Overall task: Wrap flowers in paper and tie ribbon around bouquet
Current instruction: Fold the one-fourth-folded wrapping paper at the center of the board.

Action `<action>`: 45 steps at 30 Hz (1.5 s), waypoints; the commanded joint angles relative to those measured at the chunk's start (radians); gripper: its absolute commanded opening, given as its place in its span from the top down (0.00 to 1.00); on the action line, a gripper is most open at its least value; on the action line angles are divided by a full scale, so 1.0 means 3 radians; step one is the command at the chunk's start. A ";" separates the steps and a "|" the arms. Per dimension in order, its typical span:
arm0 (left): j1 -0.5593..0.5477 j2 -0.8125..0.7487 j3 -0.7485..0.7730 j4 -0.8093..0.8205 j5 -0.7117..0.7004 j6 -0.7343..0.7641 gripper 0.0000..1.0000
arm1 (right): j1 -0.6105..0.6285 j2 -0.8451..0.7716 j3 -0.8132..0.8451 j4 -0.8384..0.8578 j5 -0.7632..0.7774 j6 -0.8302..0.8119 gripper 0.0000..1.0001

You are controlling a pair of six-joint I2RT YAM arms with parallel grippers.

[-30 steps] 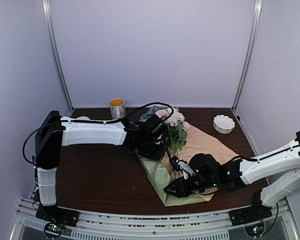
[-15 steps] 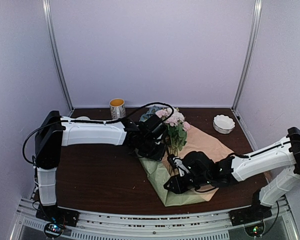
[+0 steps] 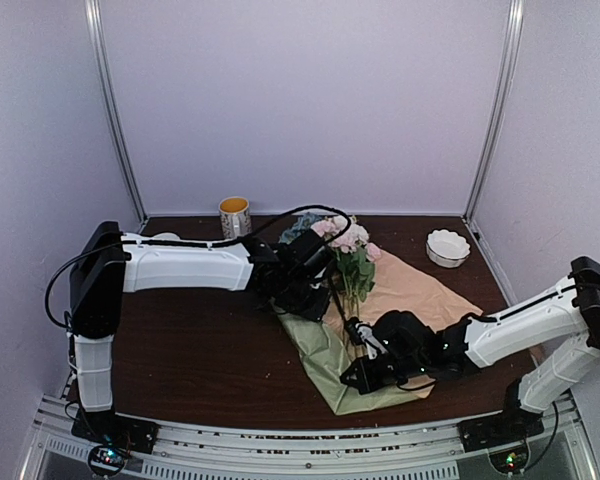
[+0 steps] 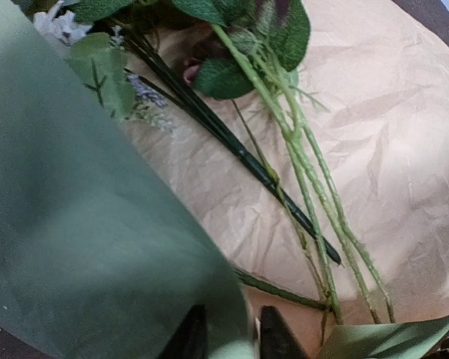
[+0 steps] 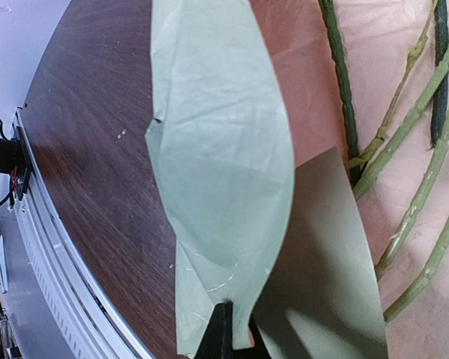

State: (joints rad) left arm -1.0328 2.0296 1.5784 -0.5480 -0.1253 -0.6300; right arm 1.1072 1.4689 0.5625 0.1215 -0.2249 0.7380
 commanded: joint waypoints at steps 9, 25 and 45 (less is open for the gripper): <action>-0.0229 -0.0796 -0.0109 0.0464 -0.0634 0.1274 0.47 | -0.0121 0.0051 -0.0198 0.0417 -0.0165 0.0262 1.00; -0.1190 -0.0555 -0.0593 0.0389 0.0908 0.3438 0.73 | -0.0191 -0.0019 -0.0287 0.0600 -0.0264 0.0401 1.00; -0.1277 -0.0247 -0.1099 0.0966 0.0404 0.3899 0.81 | -0.0346 0.0258 -0.0499 0.1205 -0.0533 0.0703 1.00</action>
State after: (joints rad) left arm -1.4166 1.9430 1.2491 -0.3374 0.0917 0.5079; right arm 1.0080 1.5455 0.4080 0.4515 -0.3740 0.9466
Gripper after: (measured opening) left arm 0.195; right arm 0.007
